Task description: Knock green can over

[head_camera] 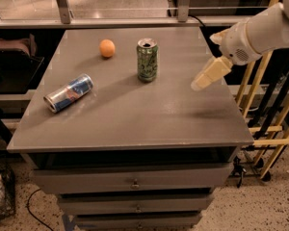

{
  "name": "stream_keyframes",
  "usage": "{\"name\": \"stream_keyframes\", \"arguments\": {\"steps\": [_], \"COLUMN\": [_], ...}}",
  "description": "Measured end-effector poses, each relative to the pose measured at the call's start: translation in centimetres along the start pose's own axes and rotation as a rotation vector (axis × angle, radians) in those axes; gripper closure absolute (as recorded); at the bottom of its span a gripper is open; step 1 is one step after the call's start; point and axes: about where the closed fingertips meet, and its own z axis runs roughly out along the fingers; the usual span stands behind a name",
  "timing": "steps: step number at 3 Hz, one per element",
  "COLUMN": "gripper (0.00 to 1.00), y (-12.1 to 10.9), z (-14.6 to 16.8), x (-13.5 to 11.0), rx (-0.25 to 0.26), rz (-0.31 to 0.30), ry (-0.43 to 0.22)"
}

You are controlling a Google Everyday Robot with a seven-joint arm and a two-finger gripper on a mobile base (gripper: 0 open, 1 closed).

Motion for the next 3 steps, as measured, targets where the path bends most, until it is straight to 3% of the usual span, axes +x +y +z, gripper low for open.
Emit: {"name": "stream_keyframes", "arguments": {"steps": [2, 3], "gripper": [0.0, 0.0], "y": [0.0, 0.8], "z": [2.2, 4.8], "x": [-0.3, -3.1], "rx": [0.008, -0.038], "rz": [0.026, -0.017], "ry": [-0.057, -0.14]}}
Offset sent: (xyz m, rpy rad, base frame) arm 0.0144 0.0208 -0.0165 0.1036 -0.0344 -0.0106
